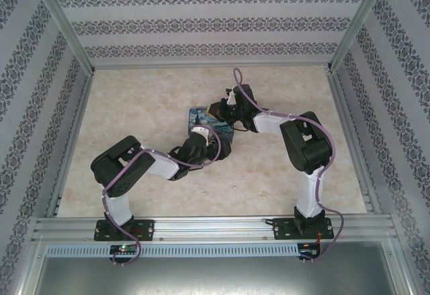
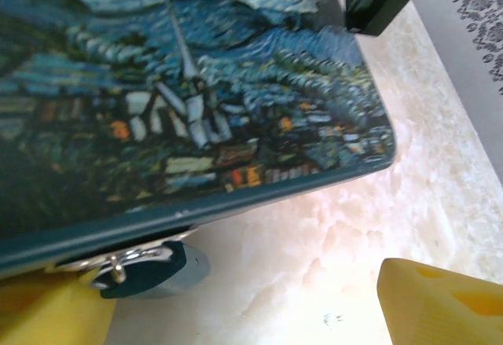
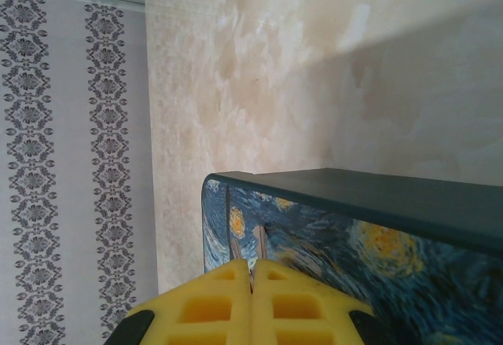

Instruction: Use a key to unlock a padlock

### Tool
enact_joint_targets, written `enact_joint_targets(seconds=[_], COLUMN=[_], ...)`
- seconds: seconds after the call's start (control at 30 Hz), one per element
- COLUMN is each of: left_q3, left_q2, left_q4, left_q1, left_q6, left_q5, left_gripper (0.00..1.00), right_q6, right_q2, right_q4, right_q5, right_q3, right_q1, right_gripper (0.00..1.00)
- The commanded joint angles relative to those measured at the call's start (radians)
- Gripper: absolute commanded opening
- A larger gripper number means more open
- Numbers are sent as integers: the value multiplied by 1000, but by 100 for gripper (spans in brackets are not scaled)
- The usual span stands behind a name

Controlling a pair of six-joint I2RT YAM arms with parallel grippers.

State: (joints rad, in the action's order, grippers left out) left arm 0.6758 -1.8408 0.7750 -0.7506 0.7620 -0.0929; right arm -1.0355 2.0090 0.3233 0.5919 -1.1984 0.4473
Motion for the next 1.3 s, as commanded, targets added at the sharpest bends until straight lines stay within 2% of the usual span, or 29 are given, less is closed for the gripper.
enact_joint_targets(seconds=[0.0,0.17,0.33,0.47,0.63,0.87,1.27], left_q3=[-5,-54,-76,-67,-48,-61,-46], left_q2=[-53,-68,-28,3,-29,-86,-35], left_q4=[101,247,303,276,240,331,306], left_q1=[10,9,1,-13,-15,-18,-49], left_q6=[65,145,176,176,185,240,225], left_q5=[2,0,10,30,47,66,92], left_gripper=[85,83,79,78,77,66,63], right_q6=[20,20,21,20,16,14,13], right_q2=[10,12,17,20,25,25,34], right_q4=[-90,-90,-90,-89,-84,-81,-82], right_q5=[12,14,16,17,17,19,27], right_q3=[44,44,42,42,43,46,36], right_q1=[13,11,11,11,11,11,11], right_gripper=[0,0,0,0,0,0,0])
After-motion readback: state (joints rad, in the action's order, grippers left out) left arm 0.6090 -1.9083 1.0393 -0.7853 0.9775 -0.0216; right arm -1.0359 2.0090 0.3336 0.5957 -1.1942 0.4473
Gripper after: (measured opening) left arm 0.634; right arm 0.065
